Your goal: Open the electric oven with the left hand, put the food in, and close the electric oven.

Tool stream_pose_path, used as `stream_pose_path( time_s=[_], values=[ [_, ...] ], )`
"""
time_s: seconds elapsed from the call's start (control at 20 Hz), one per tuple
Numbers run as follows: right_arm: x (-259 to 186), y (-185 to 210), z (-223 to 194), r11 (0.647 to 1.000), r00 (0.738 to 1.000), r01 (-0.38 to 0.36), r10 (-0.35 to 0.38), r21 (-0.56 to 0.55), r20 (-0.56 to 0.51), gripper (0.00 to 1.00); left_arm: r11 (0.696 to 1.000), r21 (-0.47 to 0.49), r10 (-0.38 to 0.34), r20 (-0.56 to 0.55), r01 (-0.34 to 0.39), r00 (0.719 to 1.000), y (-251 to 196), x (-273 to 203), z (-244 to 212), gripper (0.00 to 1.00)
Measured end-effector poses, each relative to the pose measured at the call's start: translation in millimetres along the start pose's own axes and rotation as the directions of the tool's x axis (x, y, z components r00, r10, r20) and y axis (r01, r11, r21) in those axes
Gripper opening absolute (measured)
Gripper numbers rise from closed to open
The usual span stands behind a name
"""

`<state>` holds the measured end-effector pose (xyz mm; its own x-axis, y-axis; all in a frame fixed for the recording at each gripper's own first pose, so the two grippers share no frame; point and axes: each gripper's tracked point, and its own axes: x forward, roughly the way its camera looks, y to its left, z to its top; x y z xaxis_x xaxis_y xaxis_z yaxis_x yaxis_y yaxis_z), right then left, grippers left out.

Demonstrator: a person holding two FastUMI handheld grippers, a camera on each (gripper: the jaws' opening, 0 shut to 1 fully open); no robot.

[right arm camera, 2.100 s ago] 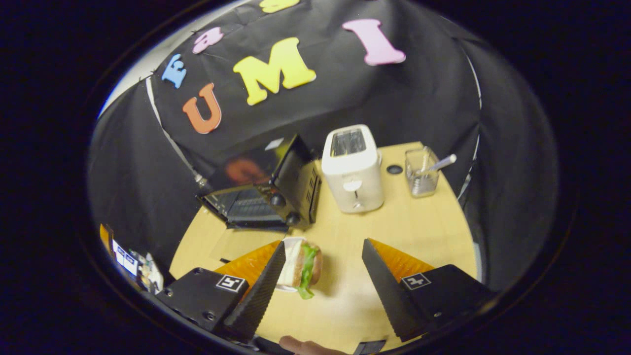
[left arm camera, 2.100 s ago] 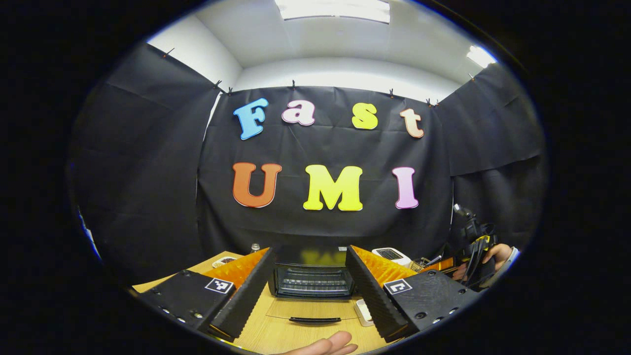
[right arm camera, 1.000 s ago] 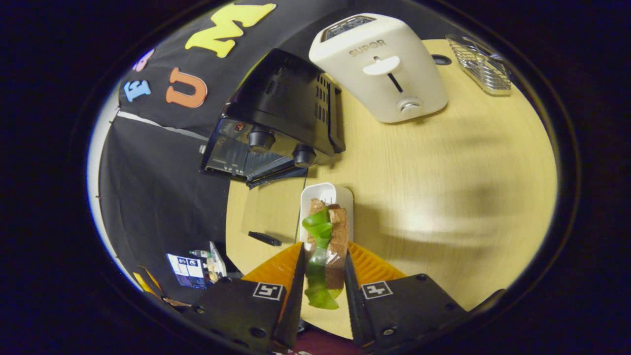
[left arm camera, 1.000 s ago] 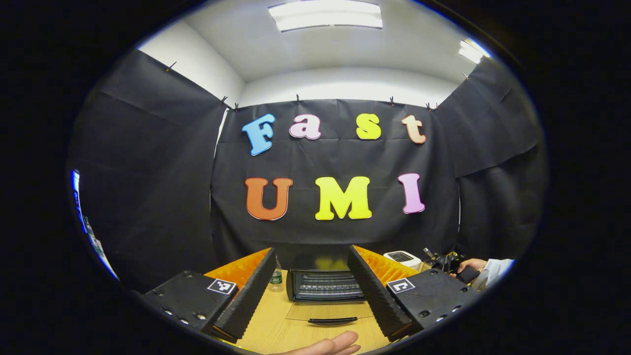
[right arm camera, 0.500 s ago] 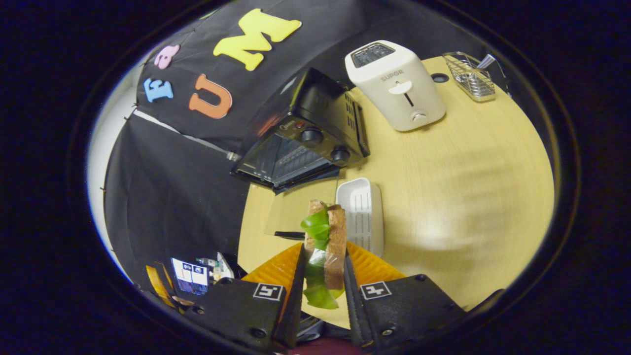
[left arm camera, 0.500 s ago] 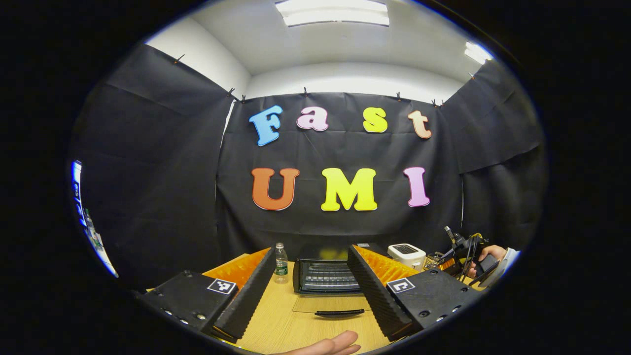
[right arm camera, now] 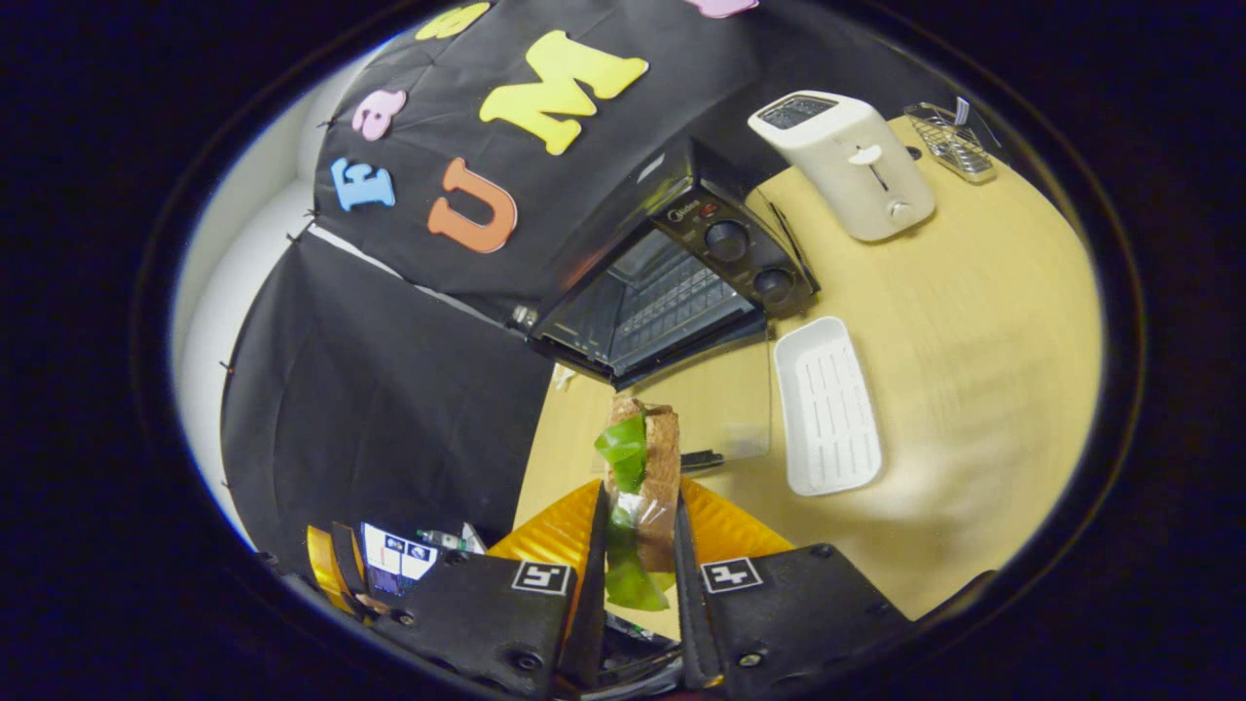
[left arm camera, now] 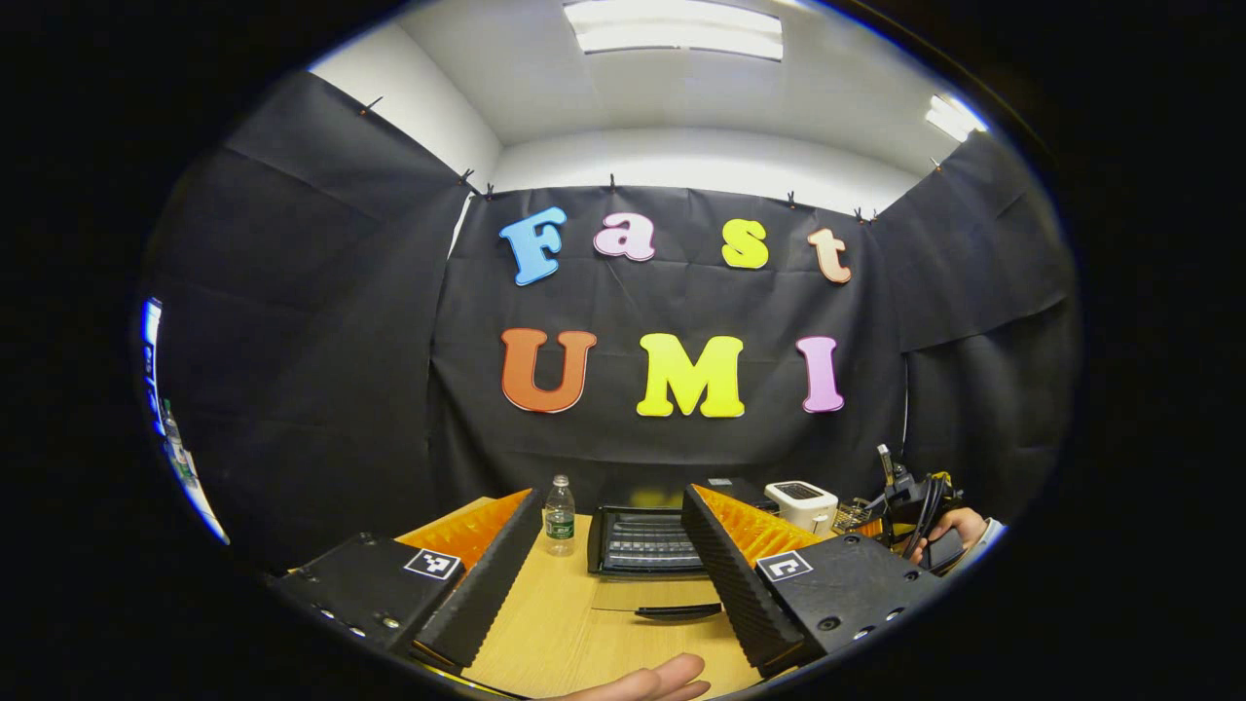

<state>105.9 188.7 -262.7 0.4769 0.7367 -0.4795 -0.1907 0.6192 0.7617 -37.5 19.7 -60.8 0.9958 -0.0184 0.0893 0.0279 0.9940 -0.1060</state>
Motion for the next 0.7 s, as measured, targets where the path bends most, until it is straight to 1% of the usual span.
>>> stream_pose_path(
  time_s=[0.05, 0.15, 0.25, 0.35, 0.4, 0.45, 0.5, 0.6, 0.65, 0.7],
  values=[
    [9.7, 8.2, 8.3, 1.0, 0.997, -0.017, 0.015, 0.025, 0.076, 0.35, 1.0, 0.0, -0.003, 0.0, 0.003, 1.0, 1.7, -0.6, 0.3, 0.94],
    [32.0, 17.4, 23.2, 0.997, 0.976, -0.027, 0.013, 0.065, 0.216, 0.35, 1.0, -0.008, -0.009, -0.004, 0.009, 1.0, 4.7, 1.1, -1.6, 0.95],
    [59.3, 29.8, 31.3, 0.993, 0.953, -0.053, 0.019, 0.106, 0.302, 0.35, 1.0, -0.003, -0.019, -0.027, 0.019, 0.999, 5.5, 2.1, -9.7, 0.94],
    [85.8, 41.7, 37.7, 0.982, 0.93, -0.108, 0.043, 0.158, 0.365, 0.35, 1.0, 0.003, -0.024, -0.05, 0.024, 0.998, 7.7, 1.6, -16.0, 0.94],
    [99.1, 44.8, 43.2, 0.973, 0.91, -0.136, 0.048, 0.187, 0.412, 0.35, 1.0, 0.005, -0.024, -0.058, 0.024, 0.998, 9.8, 1.5, -19.1, 0.94],
    [108.0, 44.9, 44.7, 0.967, 0.893, -0.146, 0.038, 0.21, 0.448, 0.35, 1.0, 0.014, -0.017, -0.07, 0.018, 0.997, 12.8, 2.6, -23.6, 0.94],
    [119.3, 42.0, 45.0, 0.963, 0.884, -0.142, 0.02, 0.228, 0.467, 0.35, 0.999, 0.032, 0.002, -0.08, 0.001, 0.997, 20.5, 3.1, -27.2, 0.95],
    [147.3, 33.1, 46.3, 0.953, 0.879, -0.133, -0.014, 0.272, 0.478, 0.35, 0.997, 0.069, 0.033, -0.088, -0.027, 0.996, 31.3, 1.4, -31.5, 0.95],
    [159.0, 31.6, 49.3, 0.947, 0.871, -0.14, -0.021, 0.288, 0.491, 0.35, 0.997, 0.076, 0.039, -0.092, -0.033, 0.995, 34.4, -0.8, -32.9, 0.95],
    [168.9, 28.3, 55.7, 0.944, 0.858, -0.144, -0.03, 0.296, 0.513, 0.35, 0.997, 0.075, 0.038, -0.1, -0.031, 0.994, 34.4, -1.3, -35.4, 0.94]
  ],
)
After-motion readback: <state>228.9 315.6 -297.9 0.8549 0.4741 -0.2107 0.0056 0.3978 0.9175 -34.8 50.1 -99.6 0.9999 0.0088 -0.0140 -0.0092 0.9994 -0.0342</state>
